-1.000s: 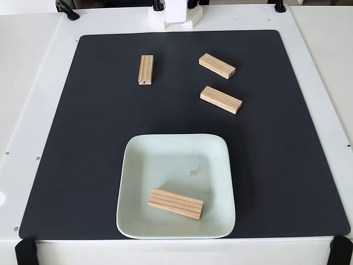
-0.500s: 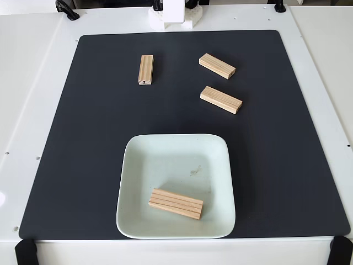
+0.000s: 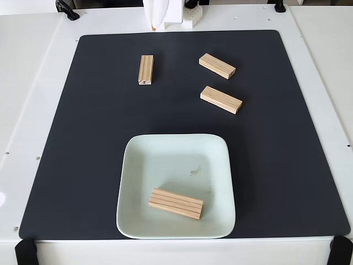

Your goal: Pick up the wooden block and place them on the plate.

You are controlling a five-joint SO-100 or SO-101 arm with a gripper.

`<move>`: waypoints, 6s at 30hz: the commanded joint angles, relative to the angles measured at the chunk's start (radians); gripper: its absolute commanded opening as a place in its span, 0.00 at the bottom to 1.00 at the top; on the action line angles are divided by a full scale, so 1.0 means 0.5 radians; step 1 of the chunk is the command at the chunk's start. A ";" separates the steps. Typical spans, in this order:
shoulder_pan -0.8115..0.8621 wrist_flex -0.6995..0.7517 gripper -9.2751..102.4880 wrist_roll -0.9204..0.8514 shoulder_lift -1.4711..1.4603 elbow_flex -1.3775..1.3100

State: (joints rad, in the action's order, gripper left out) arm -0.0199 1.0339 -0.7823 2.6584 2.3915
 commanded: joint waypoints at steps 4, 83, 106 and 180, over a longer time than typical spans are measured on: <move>0.110 0.006 0.08 -1.200 -0.012 0.055; 0.583 0.359 0.47 -1.994 -1.405 -0.565; 0.518 -0.012 0.47 -1.979 -1.408 -0.120; 0.359 -0.252 0.47 -1.973 -1.595 0.141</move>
State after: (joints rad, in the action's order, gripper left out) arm 0.1580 0.8575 -1.7717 1.8546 2.4666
